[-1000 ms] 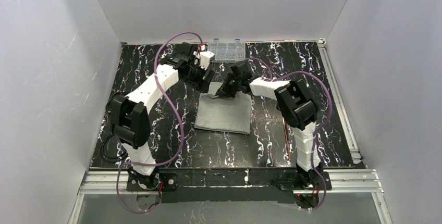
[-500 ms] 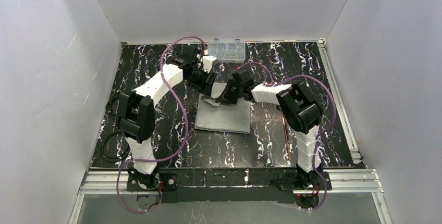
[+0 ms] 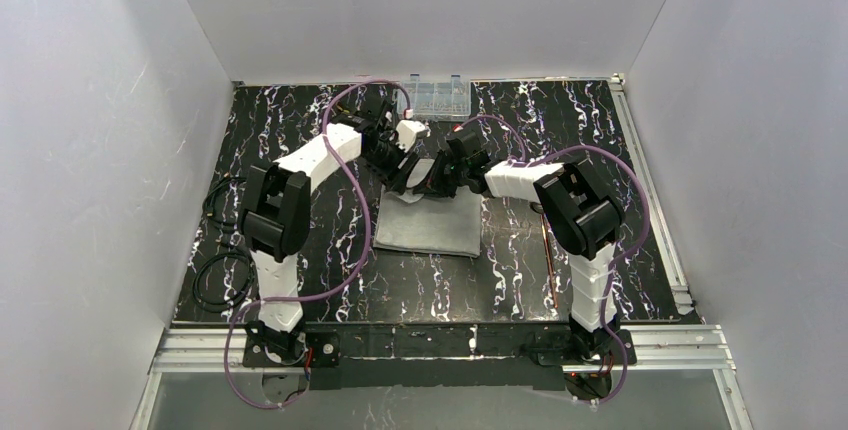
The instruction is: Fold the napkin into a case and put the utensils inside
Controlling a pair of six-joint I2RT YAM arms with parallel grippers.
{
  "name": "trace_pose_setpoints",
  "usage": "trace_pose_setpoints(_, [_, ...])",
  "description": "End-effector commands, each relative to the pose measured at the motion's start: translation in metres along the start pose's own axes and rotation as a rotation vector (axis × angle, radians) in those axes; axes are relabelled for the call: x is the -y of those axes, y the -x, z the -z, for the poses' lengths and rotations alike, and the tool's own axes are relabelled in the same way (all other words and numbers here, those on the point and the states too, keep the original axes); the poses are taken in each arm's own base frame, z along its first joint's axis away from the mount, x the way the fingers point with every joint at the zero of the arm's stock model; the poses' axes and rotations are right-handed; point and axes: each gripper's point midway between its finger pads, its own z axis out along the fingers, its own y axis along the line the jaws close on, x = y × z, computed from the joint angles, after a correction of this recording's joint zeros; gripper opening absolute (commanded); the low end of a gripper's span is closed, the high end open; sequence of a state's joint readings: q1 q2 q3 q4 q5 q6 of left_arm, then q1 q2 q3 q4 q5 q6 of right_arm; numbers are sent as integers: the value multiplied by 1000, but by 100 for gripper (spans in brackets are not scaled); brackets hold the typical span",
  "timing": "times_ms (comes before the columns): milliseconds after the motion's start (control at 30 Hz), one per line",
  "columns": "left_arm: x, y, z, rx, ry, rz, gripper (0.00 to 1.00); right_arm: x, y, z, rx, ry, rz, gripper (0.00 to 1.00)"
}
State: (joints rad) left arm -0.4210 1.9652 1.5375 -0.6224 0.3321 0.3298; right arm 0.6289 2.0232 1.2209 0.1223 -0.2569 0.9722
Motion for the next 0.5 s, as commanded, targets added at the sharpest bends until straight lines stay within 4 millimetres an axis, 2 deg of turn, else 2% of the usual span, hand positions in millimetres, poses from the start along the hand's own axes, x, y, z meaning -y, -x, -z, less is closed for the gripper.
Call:
trace_pose_setpoints(0, [-6,-3,0,-12,11,-117,58,-21,9,7,36,55,23,1])
trace_pose_setpoints(233, [-8,4,-4,38,25,-128,55,-22,10,6,36,59,13,1])
trace_pose_setpoints(467, [-1,14,-14,81,-45,-159,51,-23,8,6,24,66,9,1])
